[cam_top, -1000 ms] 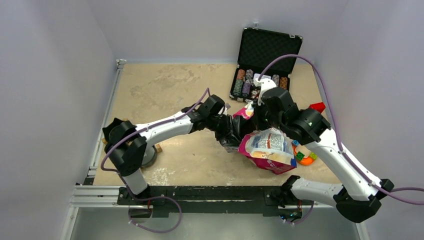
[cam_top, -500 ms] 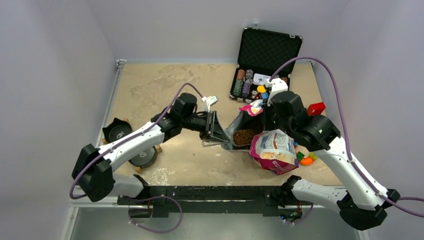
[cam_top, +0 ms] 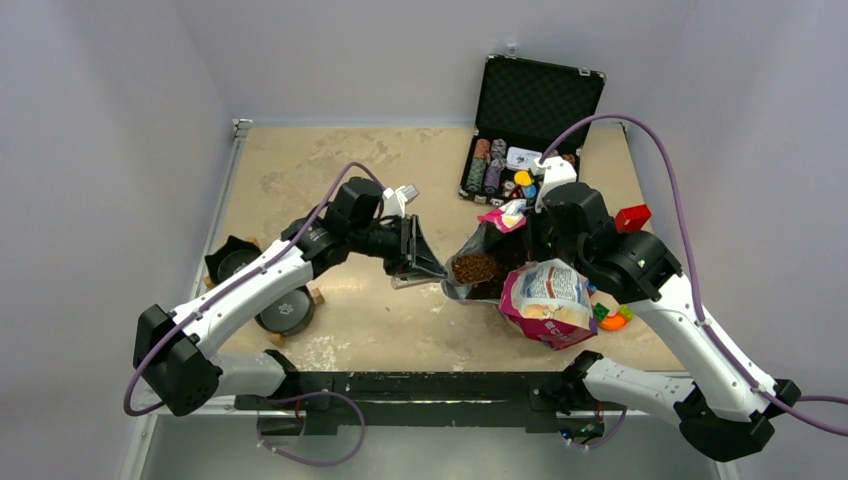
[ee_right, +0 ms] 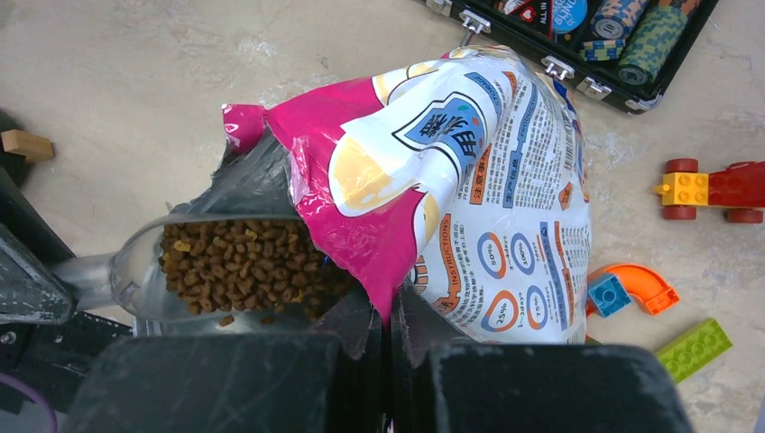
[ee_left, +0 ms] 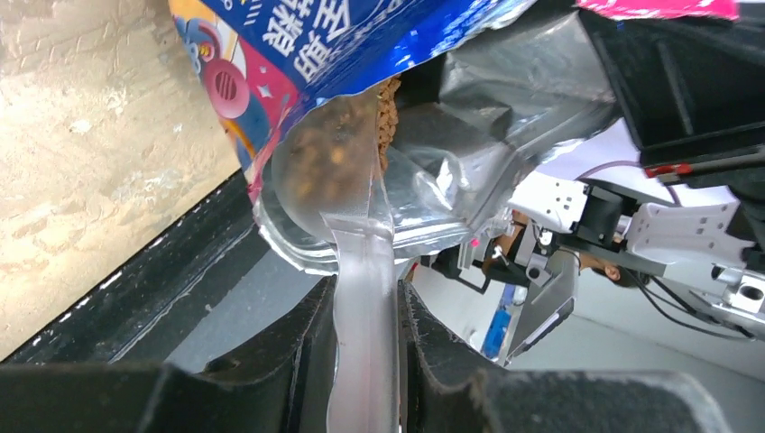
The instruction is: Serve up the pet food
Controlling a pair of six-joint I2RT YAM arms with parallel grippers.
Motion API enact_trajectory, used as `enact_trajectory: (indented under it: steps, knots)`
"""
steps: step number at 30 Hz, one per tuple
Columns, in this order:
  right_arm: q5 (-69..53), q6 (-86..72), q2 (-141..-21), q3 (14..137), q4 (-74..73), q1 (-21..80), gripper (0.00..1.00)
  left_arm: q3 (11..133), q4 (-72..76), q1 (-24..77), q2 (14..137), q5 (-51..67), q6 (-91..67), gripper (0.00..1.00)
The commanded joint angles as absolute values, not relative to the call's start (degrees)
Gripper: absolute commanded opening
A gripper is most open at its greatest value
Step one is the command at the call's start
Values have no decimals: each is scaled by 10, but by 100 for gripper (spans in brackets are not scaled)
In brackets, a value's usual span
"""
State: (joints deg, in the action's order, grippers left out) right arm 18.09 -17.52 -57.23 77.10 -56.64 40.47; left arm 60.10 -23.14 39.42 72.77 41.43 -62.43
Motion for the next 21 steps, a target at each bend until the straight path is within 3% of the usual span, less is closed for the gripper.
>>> enact_trajectory:
  steps: [1, 2, 6, 12, 21]
  knots:
    - [168, -178, -554, 799, -519, 407, 0, 635, -233, 393, 716, 408, -644, 0]
    - [170, -180, -555, 800, -520, 406, 0, 612, -170, 393, 711, 431, -696, 0]
    - [166, -182, -551, 791, -515, 406, 0, 609, -148, 393, 726, 453, -701, 0]
    - [165, -189, -547, 786, -513, 407, 0, 544, 99, 390, 719, 502, -778, 0]
    - [197, -212, -523, 787, -516, 407, 0, 443, 330, 373, 720, 521, -899, 0]
